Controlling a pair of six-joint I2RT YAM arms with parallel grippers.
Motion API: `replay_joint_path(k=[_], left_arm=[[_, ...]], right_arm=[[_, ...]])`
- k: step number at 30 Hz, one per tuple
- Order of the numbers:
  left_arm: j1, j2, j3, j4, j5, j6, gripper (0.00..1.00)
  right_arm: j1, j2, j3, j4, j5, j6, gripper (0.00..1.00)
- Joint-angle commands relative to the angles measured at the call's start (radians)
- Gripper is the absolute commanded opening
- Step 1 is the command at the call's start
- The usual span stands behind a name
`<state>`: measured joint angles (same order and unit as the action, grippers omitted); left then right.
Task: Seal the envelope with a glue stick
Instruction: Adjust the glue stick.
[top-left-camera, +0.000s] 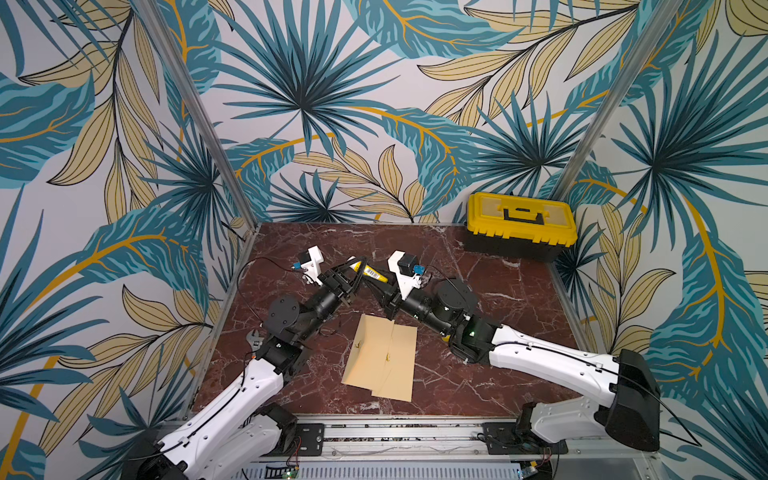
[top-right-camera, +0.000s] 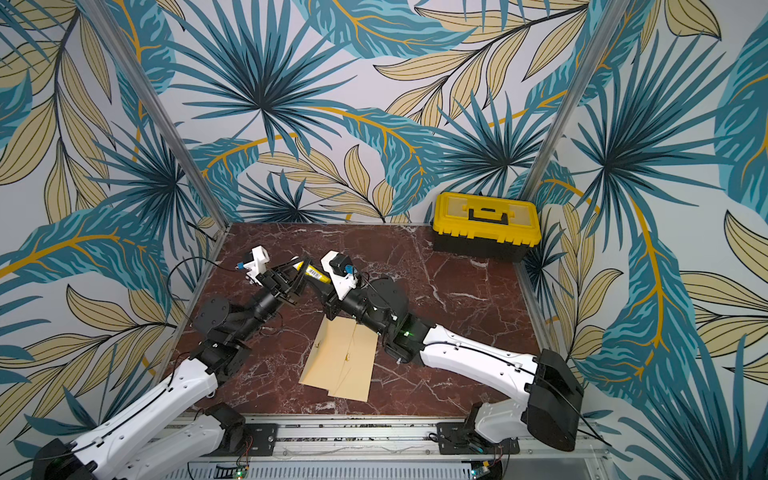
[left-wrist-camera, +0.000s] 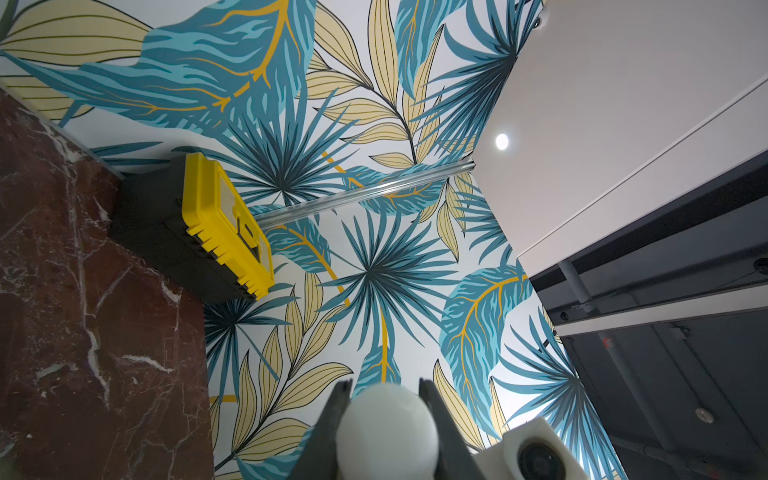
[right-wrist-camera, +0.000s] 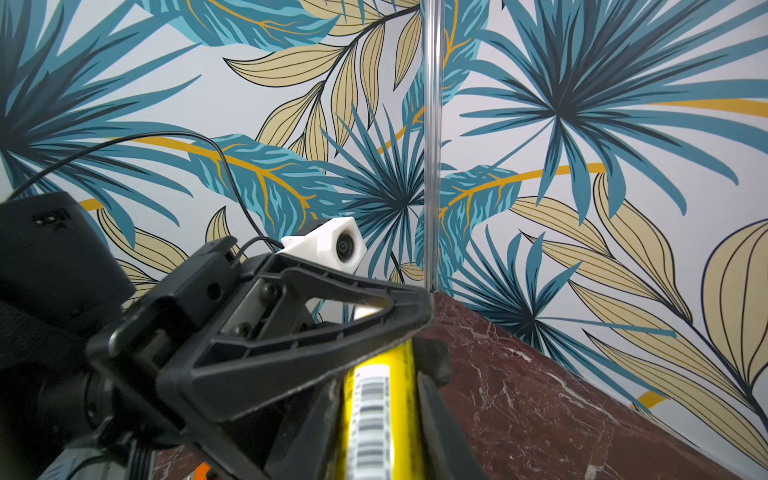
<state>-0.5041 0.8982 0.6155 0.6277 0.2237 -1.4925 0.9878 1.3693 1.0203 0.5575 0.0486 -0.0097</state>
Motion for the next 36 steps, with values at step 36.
replay_joint_path(k=[36], left_arm=[[0.003, -0.048, -0.014, 0.013, -0.035, -0.008, 0.03]], right_arm=[[0.023, -0.031, -0.030, 0.096, 0.115, 0.014, 0.42]])
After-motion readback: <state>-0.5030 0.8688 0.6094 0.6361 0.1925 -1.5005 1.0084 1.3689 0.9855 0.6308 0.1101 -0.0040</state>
